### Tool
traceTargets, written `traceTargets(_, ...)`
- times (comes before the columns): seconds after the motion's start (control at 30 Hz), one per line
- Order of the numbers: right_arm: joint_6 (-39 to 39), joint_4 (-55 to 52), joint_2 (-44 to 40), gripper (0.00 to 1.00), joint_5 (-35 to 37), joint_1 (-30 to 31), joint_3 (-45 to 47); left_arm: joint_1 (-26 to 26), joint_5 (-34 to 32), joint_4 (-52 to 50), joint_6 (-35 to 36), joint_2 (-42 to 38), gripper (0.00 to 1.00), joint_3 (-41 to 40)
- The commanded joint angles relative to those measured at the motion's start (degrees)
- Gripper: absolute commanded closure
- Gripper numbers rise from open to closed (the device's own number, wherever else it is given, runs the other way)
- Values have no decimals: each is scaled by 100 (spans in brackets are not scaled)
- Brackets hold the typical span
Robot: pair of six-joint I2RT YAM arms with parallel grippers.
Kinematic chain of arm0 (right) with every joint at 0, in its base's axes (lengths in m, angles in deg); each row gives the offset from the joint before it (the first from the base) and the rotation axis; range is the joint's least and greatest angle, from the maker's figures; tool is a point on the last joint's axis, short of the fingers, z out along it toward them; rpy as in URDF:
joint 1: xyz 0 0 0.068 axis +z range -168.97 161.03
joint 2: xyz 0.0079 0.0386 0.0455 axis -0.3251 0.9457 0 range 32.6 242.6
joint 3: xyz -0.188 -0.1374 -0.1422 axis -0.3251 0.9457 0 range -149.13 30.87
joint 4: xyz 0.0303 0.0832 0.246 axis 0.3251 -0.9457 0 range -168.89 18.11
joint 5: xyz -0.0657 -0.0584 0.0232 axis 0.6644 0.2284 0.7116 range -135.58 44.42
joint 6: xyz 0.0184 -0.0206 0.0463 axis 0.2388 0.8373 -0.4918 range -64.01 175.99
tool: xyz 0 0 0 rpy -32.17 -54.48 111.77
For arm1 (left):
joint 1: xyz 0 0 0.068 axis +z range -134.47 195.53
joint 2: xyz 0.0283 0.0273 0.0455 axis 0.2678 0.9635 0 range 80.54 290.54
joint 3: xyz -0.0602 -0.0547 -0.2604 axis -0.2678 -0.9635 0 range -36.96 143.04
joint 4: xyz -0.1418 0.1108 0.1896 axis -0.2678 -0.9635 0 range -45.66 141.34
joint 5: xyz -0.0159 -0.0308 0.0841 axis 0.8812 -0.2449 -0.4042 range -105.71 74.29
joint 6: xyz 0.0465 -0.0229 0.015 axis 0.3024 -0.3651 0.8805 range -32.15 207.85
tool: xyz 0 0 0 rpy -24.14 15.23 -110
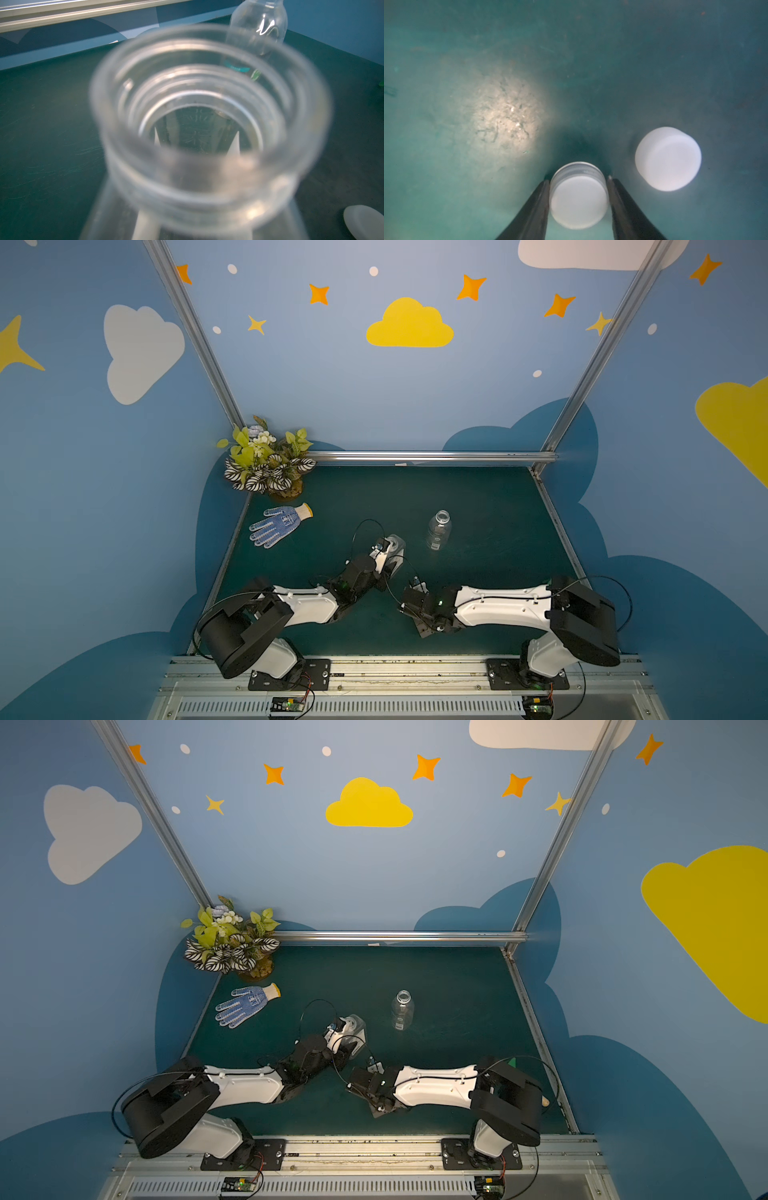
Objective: Screw on the bottle caps
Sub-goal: Screw the bottle cap onto the plastic bottle.
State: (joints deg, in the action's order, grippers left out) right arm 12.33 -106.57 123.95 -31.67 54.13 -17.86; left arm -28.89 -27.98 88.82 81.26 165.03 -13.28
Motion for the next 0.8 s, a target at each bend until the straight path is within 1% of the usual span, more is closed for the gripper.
traceTargets(0.0,-55,-71,254,52,-413,38,304,-40,181,-736,-18,211,62,-38)
traceTargets(0.07,-68,-124,230,58,-357,53,290,-38,181,-736,-9,219,62,-34)
traceTargets(0.17,-73,-201,102,64,-269,43,274,-40,190,-737,-18,237,62,-23)
traceTargets(0.37,140,-523,-390,64,-130,-95,135,-51,190,-737,-2,289,62,-9)
traceTargets(0.6,516,-866,-1143,64,-228,-485,26,-82,282,-634,40,305,62,-50)
traceTargets(0.77,815,-1224,-1724,64,-358,-869,-146,-113,515,-466,118,270,62,-118)
